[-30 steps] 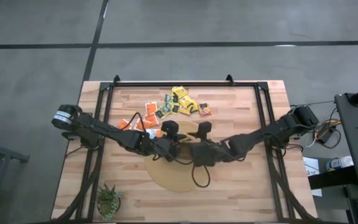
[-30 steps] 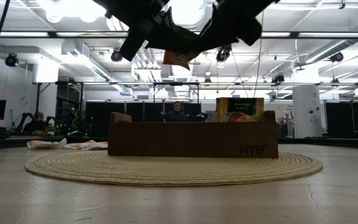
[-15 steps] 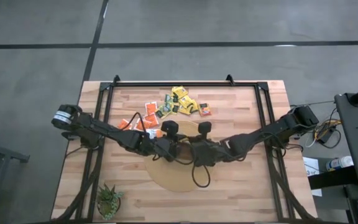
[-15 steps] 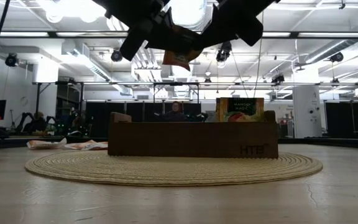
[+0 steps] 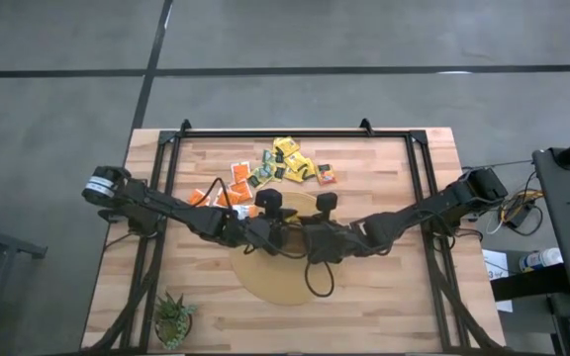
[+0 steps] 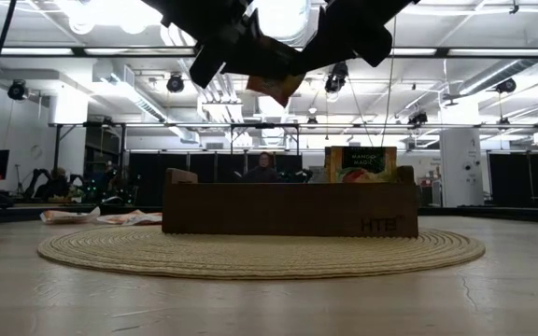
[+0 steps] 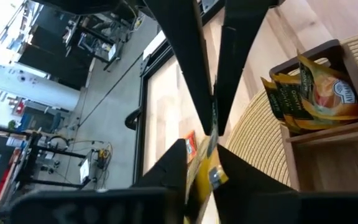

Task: Pick & Place Tea
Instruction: Put the orange and green tea bag into the wooden organizer

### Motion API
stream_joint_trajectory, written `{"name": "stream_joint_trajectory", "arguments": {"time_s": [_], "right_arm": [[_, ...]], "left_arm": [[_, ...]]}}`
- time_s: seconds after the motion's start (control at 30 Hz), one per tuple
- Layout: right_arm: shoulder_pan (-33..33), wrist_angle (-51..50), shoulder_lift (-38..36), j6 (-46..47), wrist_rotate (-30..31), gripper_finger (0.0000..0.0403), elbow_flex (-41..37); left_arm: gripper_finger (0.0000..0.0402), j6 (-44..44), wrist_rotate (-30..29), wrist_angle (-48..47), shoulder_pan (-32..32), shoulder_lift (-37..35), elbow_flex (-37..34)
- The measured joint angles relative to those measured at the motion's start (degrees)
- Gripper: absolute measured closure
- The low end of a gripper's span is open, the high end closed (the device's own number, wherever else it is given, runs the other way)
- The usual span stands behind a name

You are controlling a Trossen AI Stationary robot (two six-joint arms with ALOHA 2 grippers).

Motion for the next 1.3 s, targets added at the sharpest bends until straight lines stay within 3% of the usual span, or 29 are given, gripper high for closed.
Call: {"name": "stream_joint_trajectory", "arguments": {"time_s": [0.43, 0.67, 0.77, 0.97, 1.1, 1.3], "right_arm": [[-0.04, -4.45, -2.77, 4.37, -0.03, 0.0395, 0.01], [-0.04, -15.68, -6.26, 13.0, 4.04, 0.0395, -0.04], [-0.05, -20.84, -8.28, 18.27, 0.02, 0.0395, -0.06], [-0.04, -25.05, -10.95, 25.83, -15.33, 0.0395, -0.99], [-0.02, -24.68, -10.81, 26.18, -22.79, 0.0395, -2.5], [-0.04, -24.53, -10.64, 26.63, -25.6, 0.0395, -2.98]], "left_arm": [[0.021, -2.6, 0.18, 0.25, 0.0, -0.07, 0.04], [0.0186, -3.59, -0.49, -0.75, -0.2, -0.17, 0.07], [0.0186, -3.48, -4.82, -0.92, -0.58, -0.19, 0.07], [0.0186, -3.48, -15.97, -0.83, -0.74, -0.26, 0.11], [0.0186, -3.53, -17.13, -0.73, -0.74, -0.28, 0.22], [0.0186, -3.56, -17.15, -0.45, -0.76, -0.35, 0.22]]}}
